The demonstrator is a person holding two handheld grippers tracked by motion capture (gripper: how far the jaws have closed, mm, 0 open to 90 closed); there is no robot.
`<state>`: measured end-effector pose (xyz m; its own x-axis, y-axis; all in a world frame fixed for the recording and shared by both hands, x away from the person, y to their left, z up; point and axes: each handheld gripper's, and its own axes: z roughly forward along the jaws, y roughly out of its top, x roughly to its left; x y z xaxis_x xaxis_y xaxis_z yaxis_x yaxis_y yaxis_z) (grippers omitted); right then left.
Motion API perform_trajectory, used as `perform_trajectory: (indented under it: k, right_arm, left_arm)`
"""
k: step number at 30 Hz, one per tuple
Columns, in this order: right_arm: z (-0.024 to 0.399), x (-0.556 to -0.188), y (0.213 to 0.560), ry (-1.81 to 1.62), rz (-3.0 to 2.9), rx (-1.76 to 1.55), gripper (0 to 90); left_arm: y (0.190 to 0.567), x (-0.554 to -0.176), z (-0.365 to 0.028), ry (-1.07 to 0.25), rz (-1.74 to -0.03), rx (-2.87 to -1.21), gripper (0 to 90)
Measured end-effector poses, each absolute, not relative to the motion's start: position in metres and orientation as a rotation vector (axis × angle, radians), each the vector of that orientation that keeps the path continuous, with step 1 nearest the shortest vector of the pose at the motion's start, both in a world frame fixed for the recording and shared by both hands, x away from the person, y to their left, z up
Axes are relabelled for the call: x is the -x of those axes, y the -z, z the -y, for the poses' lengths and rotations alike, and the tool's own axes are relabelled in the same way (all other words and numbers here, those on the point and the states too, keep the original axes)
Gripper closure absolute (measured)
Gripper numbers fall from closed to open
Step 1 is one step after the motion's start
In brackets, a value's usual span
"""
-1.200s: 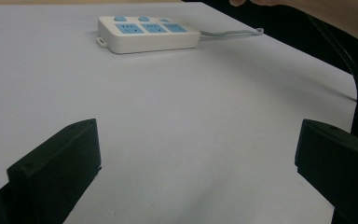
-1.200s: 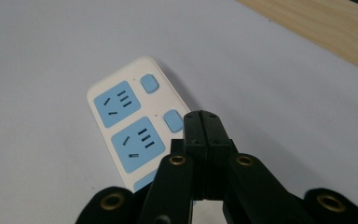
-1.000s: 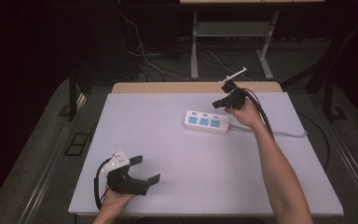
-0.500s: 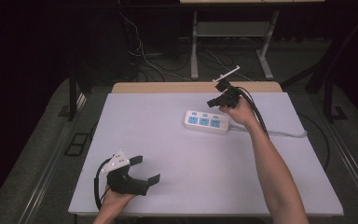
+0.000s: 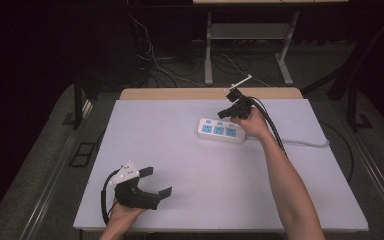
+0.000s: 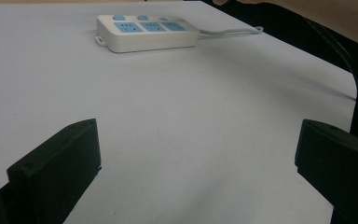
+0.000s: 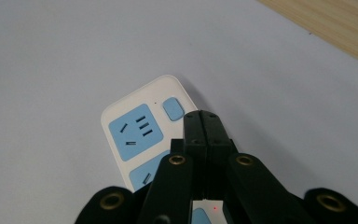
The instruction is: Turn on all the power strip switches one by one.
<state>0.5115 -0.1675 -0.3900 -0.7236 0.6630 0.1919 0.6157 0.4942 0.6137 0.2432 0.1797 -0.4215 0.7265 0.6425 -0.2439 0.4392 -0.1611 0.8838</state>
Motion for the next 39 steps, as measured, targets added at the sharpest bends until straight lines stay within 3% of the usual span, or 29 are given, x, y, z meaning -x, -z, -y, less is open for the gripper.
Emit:
perform_trajectory:
  k: [39]
  right_arm:
    - [0.166,-0.518,0.413,-1.013,-2.698,-1.165,90.0]
  left_arm:
    - [0.421,-0.242,-0.181,-0.226,-0.843,-1.804,0.0]
